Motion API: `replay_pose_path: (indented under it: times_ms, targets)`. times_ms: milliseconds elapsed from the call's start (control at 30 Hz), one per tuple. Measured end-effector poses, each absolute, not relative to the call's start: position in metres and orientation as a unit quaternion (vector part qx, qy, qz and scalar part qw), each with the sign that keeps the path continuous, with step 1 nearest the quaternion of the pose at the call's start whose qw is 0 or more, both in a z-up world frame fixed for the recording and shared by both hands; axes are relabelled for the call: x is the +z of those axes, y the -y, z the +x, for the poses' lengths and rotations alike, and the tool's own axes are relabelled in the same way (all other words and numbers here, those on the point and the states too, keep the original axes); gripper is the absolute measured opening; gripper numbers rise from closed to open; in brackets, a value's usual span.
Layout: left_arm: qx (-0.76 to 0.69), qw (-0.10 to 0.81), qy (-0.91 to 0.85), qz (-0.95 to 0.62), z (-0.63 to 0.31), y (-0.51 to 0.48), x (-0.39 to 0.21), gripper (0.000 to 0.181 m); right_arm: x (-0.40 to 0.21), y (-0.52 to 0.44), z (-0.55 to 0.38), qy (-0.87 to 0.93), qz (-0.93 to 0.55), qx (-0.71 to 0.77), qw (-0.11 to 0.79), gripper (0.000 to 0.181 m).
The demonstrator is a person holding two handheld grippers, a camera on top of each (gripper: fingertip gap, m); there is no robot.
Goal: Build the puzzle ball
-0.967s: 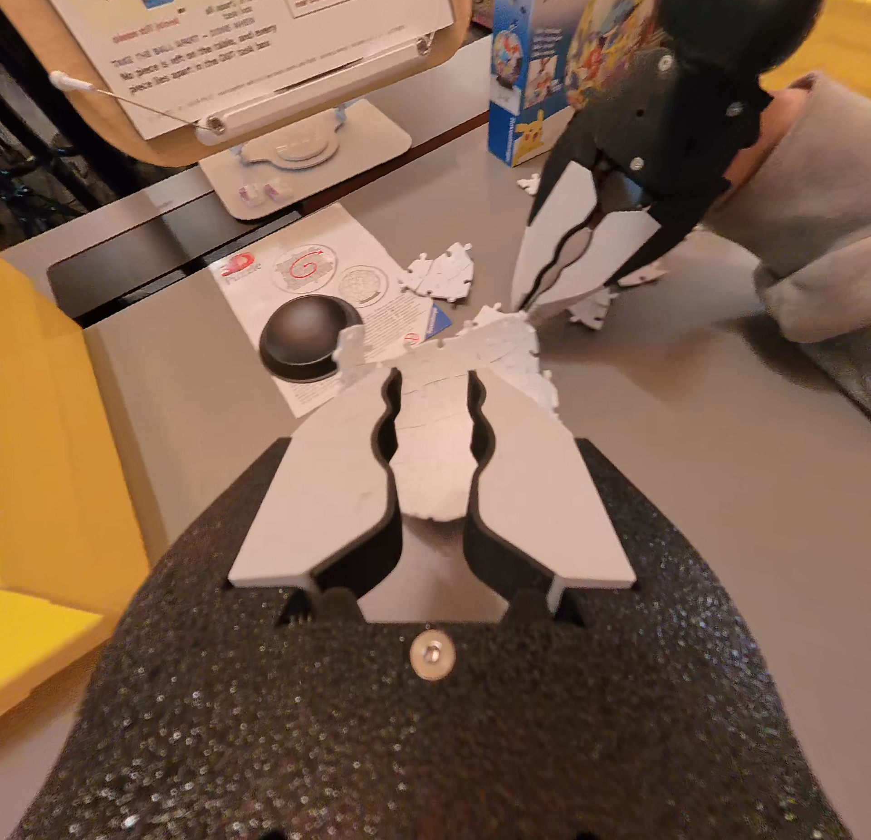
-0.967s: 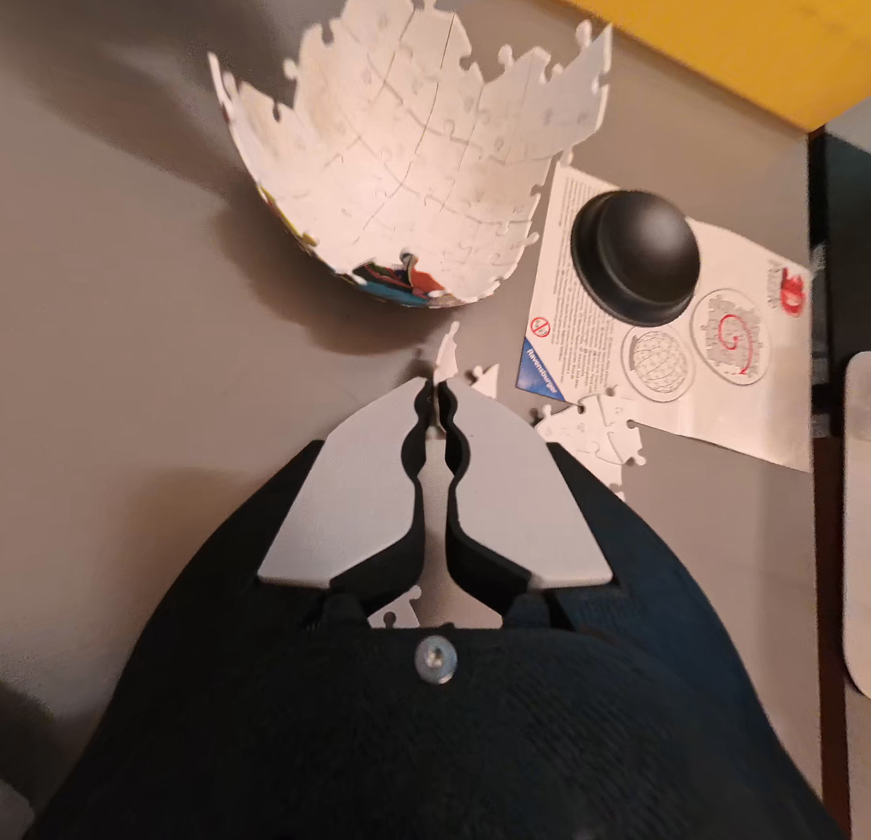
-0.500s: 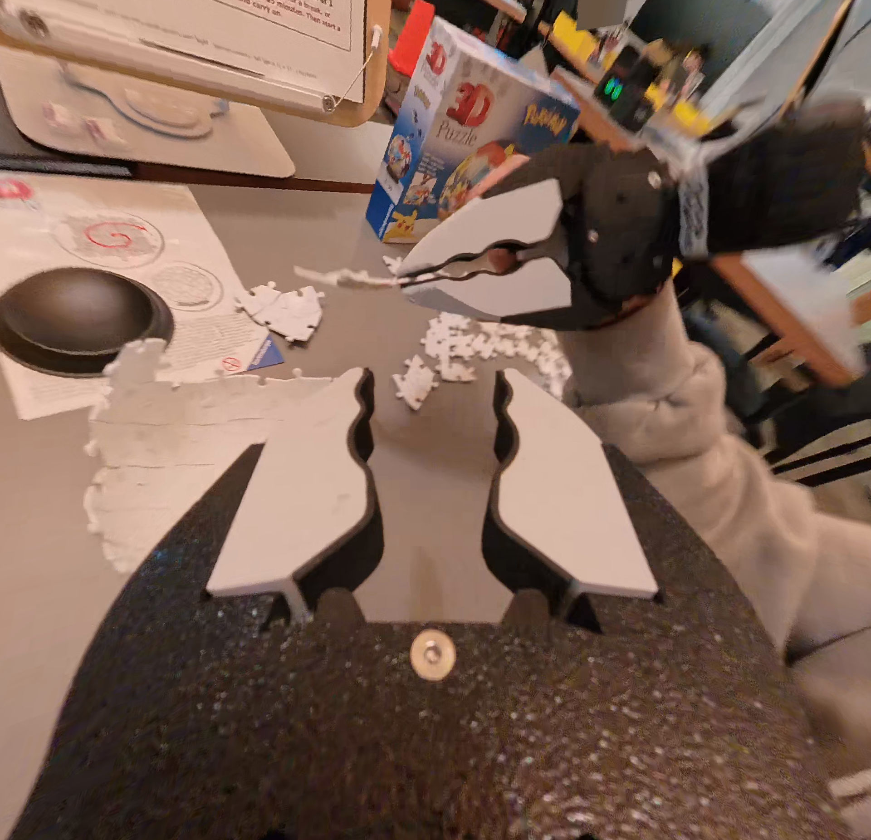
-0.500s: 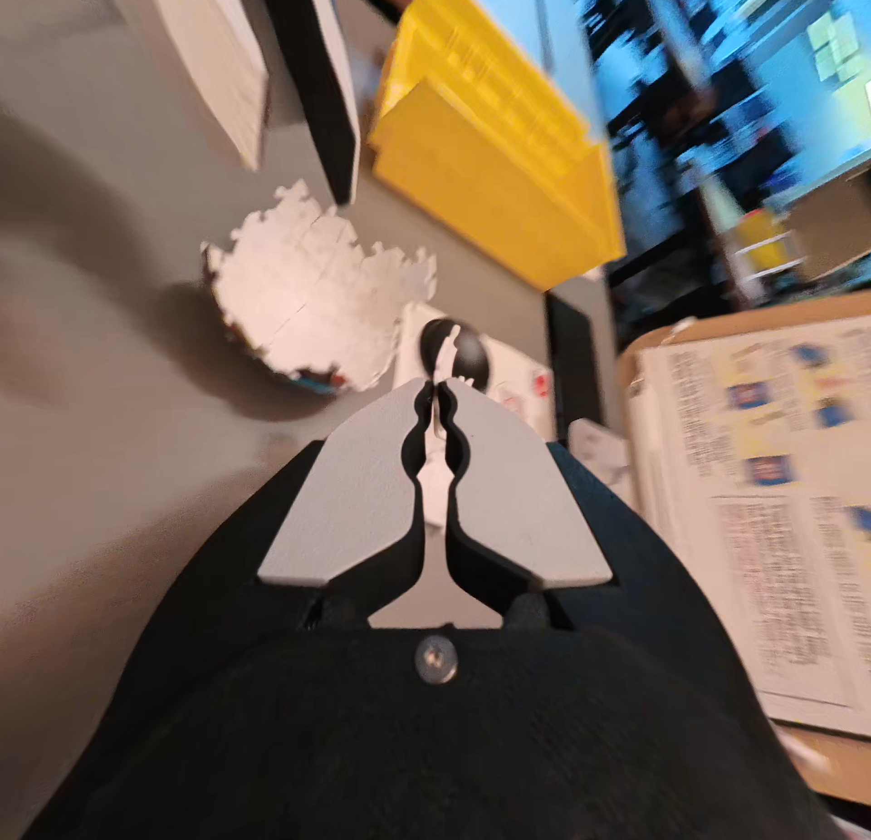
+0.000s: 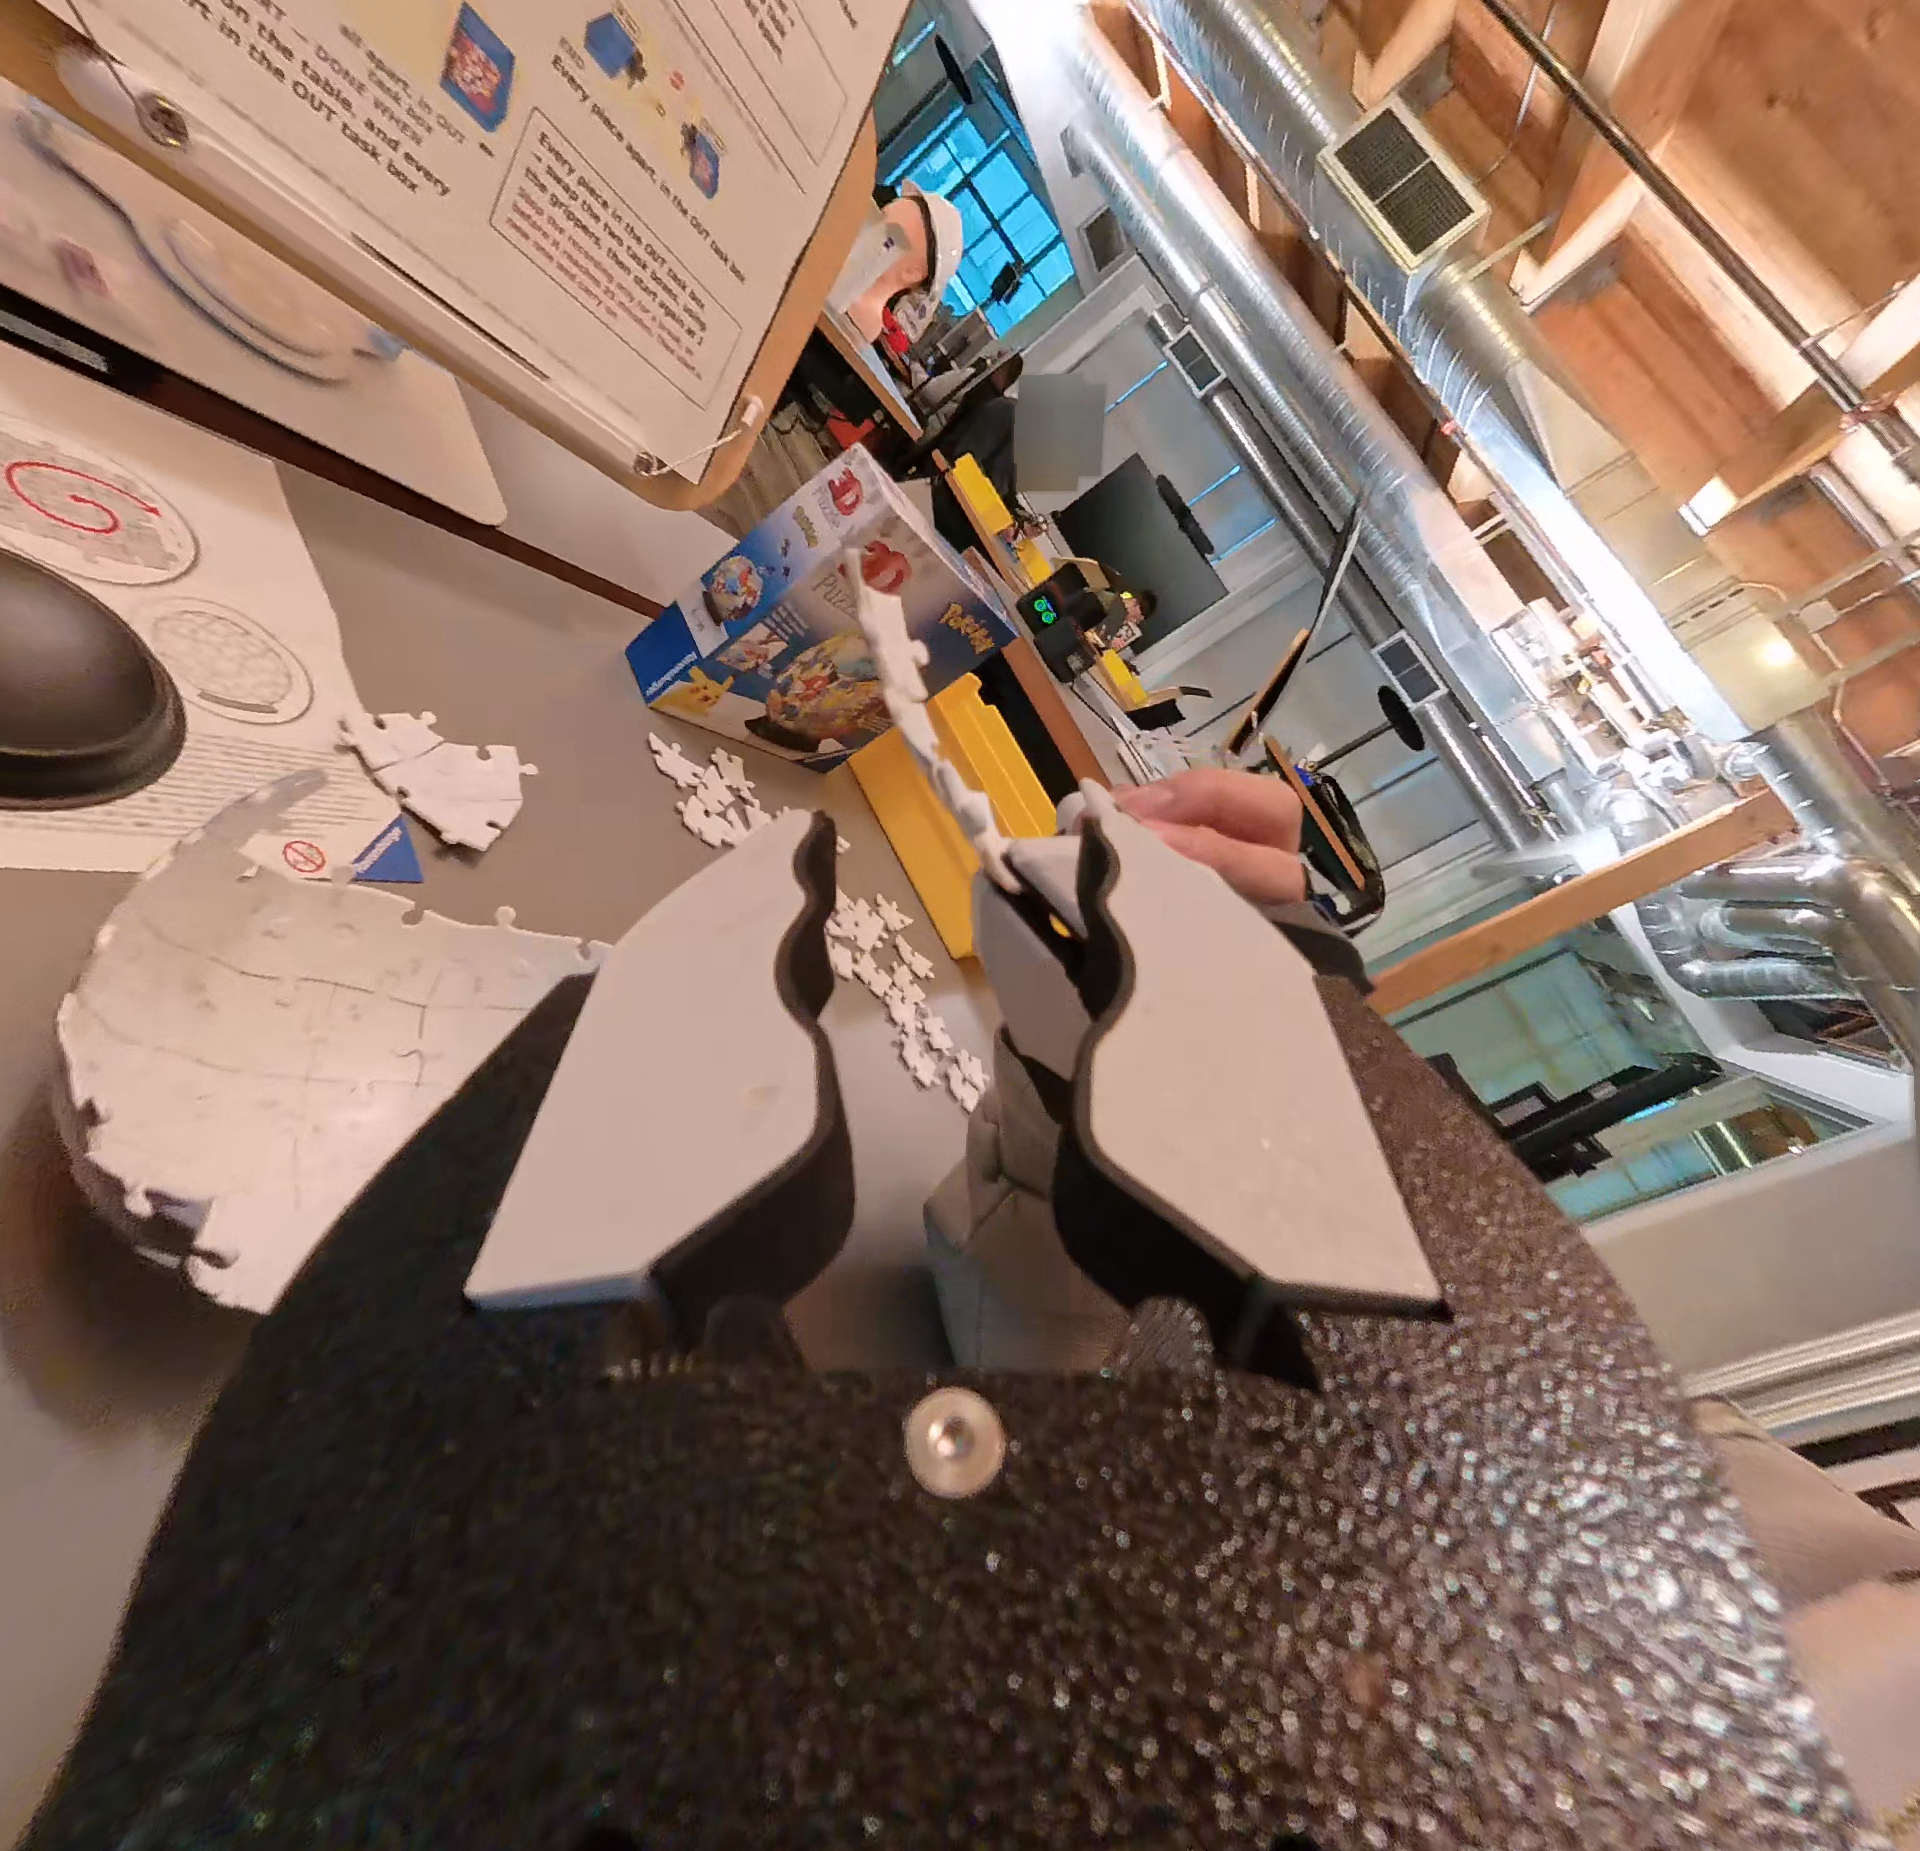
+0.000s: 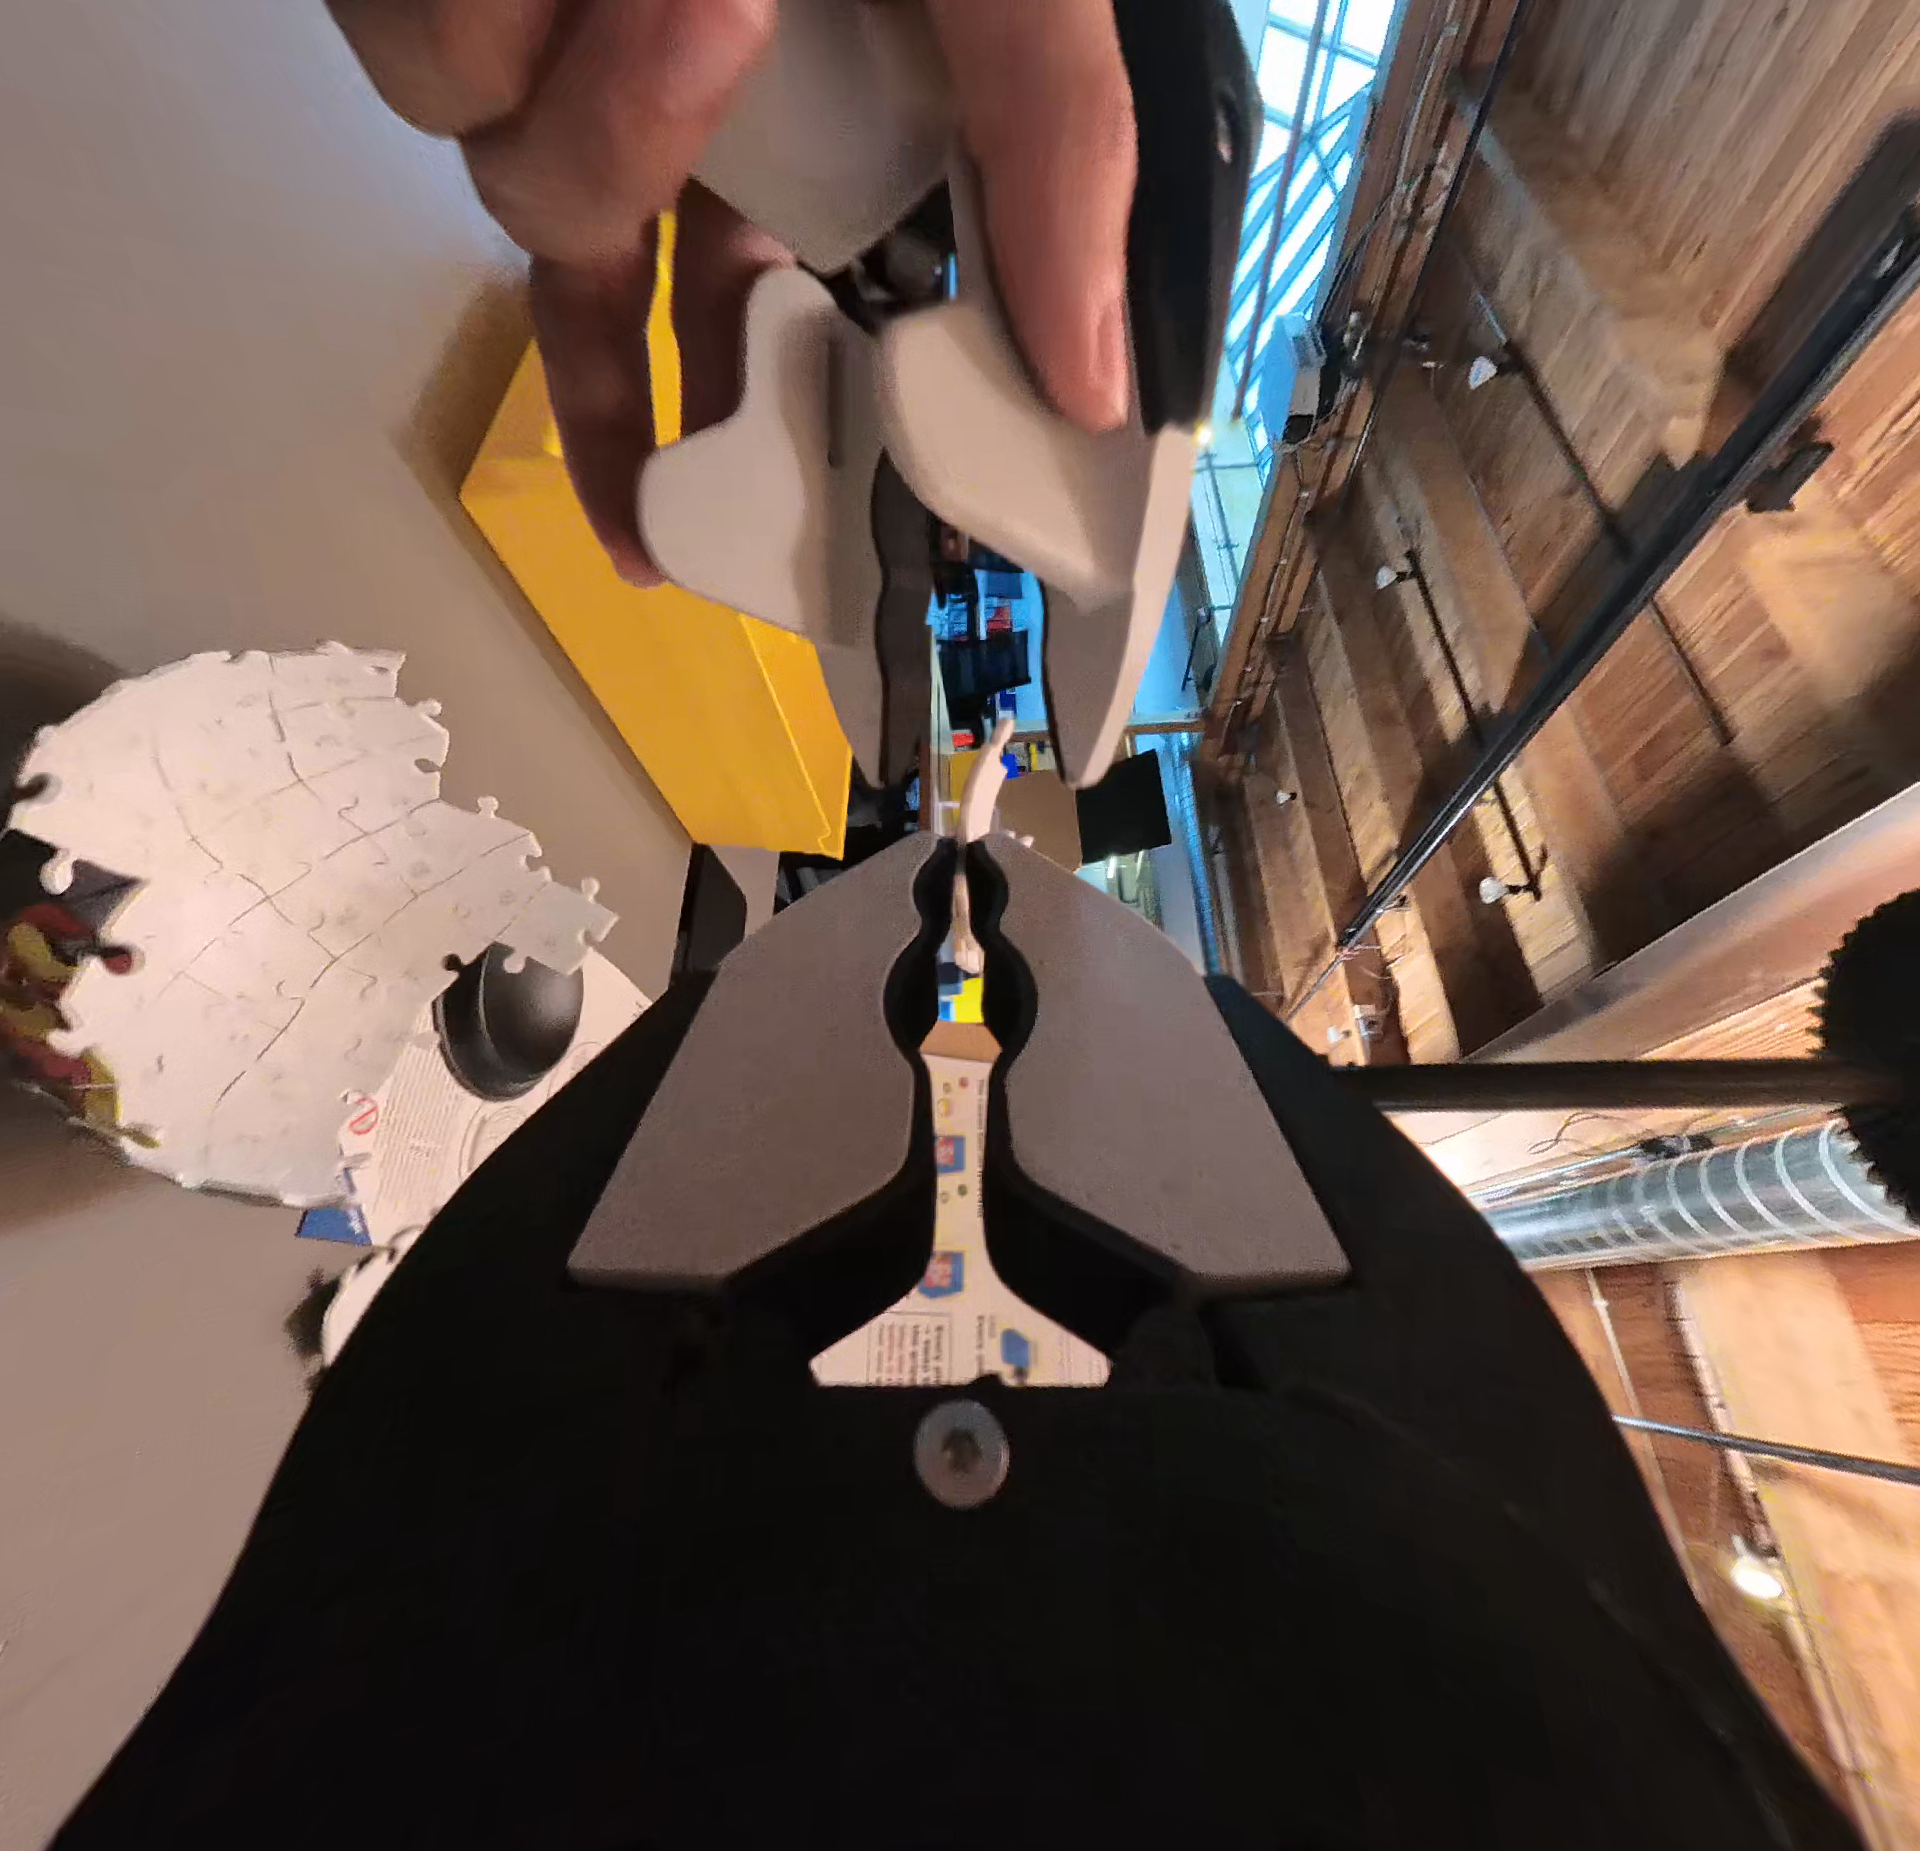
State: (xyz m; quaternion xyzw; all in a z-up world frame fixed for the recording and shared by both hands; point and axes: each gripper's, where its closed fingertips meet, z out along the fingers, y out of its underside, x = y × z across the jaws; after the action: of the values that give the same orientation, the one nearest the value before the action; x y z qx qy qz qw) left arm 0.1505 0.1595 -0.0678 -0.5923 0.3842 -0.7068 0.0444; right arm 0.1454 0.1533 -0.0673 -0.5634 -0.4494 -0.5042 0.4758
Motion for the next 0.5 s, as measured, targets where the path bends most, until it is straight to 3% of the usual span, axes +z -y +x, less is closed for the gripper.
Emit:
replay_pose_path:
  times_ms: [233, 367, 500]
  targets:
    - [-0.692, 0.069, -0.402, -0.596, 0.151, -0.166, -0.071, 0.004, -0.073, -0.161, 0.135, 0.465, -0.552, -0.523, 0.455, 0.002]
    - [-0.676, 0.092, -0.427, -0.594, 0.155, -0.168, -0.075, 0.002, -0.082, -0.163, 0.136, 0.469, -0.566, -0.506, 0.451, 0.007]
    - [-0.632, 0.157, -0.476, -0.591, 0.160, -0.178, -0.081, 0.002, -0.077, -0.155, 0.129, 0.451, -0.600, -0.402, 0.525, 0.033]
